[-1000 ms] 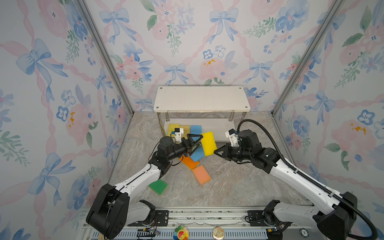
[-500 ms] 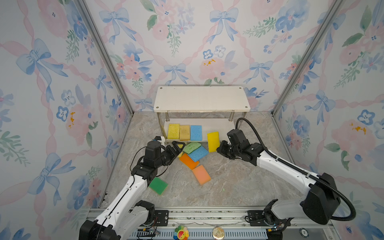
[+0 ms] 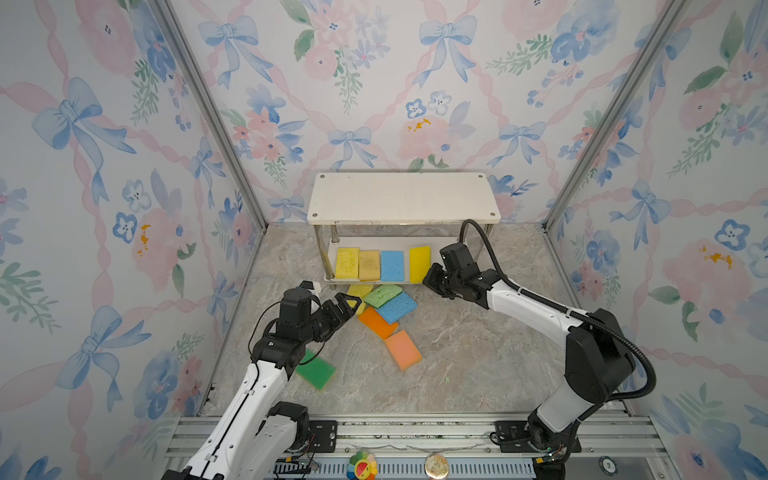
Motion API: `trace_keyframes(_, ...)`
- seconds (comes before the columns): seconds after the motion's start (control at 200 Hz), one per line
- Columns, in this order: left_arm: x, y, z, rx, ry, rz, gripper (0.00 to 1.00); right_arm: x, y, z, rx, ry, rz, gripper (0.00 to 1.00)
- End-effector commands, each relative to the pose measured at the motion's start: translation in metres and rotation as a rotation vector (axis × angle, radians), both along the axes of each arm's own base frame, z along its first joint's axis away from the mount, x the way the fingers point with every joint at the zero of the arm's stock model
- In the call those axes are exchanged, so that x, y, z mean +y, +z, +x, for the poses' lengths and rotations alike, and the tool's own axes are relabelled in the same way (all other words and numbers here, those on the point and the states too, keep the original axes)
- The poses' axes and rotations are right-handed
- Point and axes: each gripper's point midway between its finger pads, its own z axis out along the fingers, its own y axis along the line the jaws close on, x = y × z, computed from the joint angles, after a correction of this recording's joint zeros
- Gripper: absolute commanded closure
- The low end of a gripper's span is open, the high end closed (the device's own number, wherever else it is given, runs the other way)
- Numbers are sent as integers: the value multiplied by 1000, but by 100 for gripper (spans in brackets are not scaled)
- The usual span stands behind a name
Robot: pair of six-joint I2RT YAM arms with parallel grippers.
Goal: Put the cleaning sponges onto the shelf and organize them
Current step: 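Lower the yellow sponge onto the lower tier beside the blue sponge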
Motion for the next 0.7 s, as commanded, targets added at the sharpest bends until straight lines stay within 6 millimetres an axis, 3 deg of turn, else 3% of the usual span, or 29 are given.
trace_keyframes(0.0, -4, -2, -8, 5, -48, -7, 2, -1, 3, 16, -24, -16, 7, 98)
trace_keyframes(0.23, -4, -4, -9, 10, -51, -11, 2, -6, -10, 26, -8, -28, 10, 99)
trace_keyframes(0.695, -2, -7, -7, 23, -41, -14, 2, 2, -31, 41, 30, -10, 45, 98)
